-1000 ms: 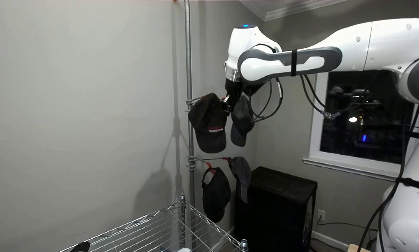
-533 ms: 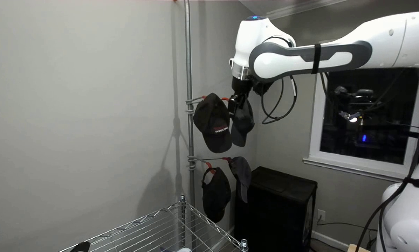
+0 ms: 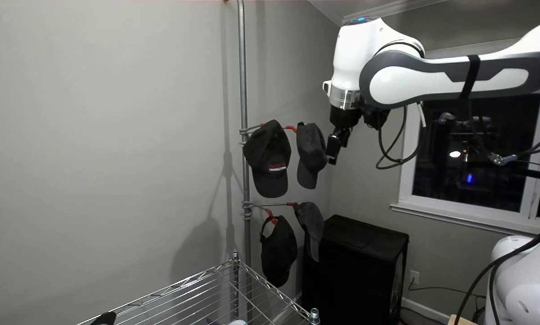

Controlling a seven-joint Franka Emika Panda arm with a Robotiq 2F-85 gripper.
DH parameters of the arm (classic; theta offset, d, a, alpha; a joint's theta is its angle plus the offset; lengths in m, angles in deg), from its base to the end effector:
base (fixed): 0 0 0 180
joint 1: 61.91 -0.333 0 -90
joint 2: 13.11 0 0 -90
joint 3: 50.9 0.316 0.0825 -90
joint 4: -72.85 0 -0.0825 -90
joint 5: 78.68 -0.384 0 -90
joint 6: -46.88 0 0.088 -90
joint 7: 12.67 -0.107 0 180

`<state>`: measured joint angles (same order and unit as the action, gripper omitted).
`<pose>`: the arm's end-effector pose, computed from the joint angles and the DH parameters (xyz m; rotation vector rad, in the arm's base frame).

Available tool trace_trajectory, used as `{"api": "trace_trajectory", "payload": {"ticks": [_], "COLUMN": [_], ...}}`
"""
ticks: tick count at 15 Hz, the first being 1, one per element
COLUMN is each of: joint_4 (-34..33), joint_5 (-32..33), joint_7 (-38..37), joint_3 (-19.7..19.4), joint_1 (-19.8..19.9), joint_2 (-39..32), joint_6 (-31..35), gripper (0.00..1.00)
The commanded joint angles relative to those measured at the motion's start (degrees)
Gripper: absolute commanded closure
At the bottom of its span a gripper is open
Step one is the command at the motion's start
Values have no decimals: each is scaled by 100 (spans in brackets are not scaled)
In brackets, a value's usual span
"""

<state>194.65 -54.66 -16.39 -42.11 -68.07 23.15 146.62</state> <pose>0.3605 0.0788 0.6743 2.6280 0.2622 0.4219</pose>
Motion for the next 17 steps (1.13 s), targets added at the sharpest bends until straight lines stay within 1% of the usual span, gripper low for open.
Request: {"api": "trace_trajectory", "payload": {"ticks": [1,4,9,10,17], "joint_4": [535,792,1061,859,918], "joint_5": [-337,-531,-413,-427,-431], "joint_7": [201,194,233,54,59], "joint_3": [-59,-36,-86,41,19], "joint_1": [-148,-242,-258,-171,-165], "joint_2": [457,533,588,446,462], "joint_6": [-103,-37,407,196,287], "gripper": [0,0,0,0,0]}}
